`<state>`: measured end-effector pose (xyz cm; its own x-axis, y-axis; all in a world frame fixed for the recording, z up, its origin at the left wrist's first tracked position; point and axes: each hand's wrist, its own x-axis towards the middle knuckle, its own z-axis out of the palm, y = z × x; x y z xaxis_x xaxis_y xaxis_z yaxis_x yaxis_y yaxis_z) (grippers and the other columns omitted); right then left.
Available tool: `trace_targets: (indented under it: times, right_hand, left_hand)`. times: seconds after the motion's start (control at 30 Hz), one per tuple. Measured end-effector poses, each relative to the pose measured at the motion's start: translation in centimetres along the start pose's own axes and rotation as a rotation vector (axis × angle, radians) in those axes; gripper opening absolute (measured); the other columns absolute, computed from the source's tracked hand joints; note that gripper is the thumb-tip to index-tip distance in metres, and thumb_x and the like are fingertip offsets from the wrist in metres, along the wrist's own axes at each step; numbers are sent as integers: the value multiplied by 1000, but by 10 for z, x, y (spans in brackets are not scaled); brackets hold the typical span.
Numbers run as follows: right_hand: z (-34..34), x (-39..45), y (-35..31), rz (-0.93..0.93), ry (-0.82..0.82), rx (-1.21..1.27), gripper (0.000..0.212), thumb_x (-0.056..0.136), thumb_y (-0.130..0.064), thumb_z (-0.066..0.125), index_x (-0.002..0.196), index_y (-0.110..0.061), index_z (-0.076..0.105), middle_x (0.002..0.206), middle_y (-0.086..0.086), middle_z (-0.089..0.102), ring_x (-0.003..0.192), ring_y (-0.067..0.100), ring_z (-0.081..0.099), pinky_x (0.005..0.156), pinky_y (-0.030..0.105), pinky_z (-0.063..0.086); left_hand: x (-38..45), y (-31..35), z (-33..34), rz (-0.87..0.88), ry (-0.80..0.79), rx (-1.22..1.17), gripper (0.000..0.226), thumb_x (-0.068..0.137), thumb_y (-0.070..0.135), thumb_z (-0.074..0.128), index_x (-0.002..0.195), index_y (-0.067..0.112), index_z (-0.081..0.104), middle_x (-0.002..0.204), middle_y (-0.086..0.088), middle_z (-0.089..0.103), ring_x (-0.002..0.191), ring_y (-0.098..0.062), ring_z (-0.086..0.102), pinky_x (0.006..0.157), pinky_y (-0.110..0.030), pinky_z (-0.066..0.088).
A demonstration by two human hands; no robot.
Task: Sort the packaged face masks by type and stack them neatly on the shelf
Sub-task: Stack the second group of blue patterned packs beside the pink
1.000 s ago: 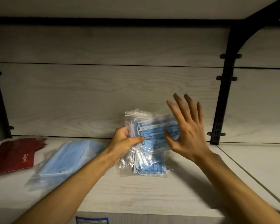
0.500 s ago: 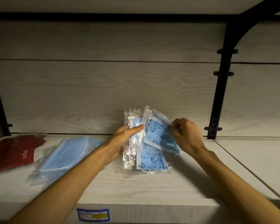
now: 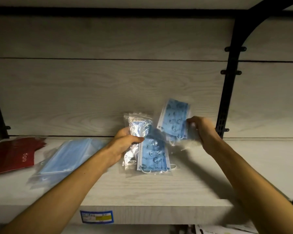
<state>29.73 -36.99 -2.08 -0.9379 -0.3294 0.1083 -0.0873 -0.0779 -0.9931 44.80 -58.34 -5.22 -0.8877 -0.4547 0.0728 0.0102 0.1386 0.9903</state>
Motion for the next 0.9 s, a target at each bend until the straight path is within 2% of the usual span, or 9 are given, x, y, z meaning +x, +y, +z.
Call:
trace_targets:
  times: [0.07,0.17,0.3,0.4,0.5,0.57,0.67,0.8,0.9]
  right_hand:
    - [8,-2,9,96,-150,-42,26,91,-14,56,65,-14,59,48,-4,56,39,10,52,39,21,40]
    - [18,-9,22,114,-283,-172,21,95,-17,53,79,-8,63,61,2,60,50,16,59,50,27,47]
    - [26,-14,31,9,-359,-384,24,99,-17,53,98,1,68,72,10,66,61,26,63,51,33,49]
    - [31,-17,34,-71,-454,-448,24,100,-23,57,105,0,62,90,21,72,61,26,67,46,34,53]
    - [36,-15,39,-104,-440,-467,31,97,-30,62,122,-12,53,106,11,71,78,23,74,60,35,61]
    - [37,-14,39,-107,-406,-386,41,93,-31,67,125,-14,48,106,8,72,77,27,74,58,34,59]
    - [38,-15,36,-177,-437,-214,30,92,-16,66,120,-13,58,100,-1,77,85,18,75,62,23,59]
    - [42,-28,32,-298,-485,-288,27,87,-15,66,111,-19,56,100,-2,72,83,8,73,63,18,56]
    - [42,-35,31,-307,-542,-285,32,81,-18,66,110,-19,52,87,-4,76,75,14,74,58,22,56]
  left_hand:
    - [0,-1,0,-24,37,-12,55,87,9,74,135,19,48,119,-13,67,111,-29,64,98,-43,51]
    - [-1,3,2,-53,42,-98,38,94,27,67,126,7,61,116,-21,71,109,-40,68,99,-56,52]
    - [-3,7,6,-82,-68,-184,44,98,58,48,103,27,79,103,-3,78,95,-22,76,82,-40,56]
    - [-1,1,6,-44,-22,-136,39,93,35,68,123,11,67,108,-10,77,101,-27,74,93,-44,57]
    - [-1,-2,3,-4,25,-168,37,90,12,72,125,8,60,105,-9,77,98,-25,74,86,-41,61]
    - [-1,2,1,46,3,-222,34,90,9,70,122,8,60,105,-5,78,96,-18,75,75,-30,61]
    - [-2,5,3,95,-68,-283,38,89,10,70,126,6,62,117,-12,74,110,-25,71,79,-32,61]
    - [-1,0,6,95,-83,-240,44,80,17,81,121,14,64,106,-2,78,95,-12,75,68,-20,58]
    - [0,-1,8,95,-48,-212,39,81,15,80,117,15,66,103,-4,78,95,-18,75,72,-28,61]
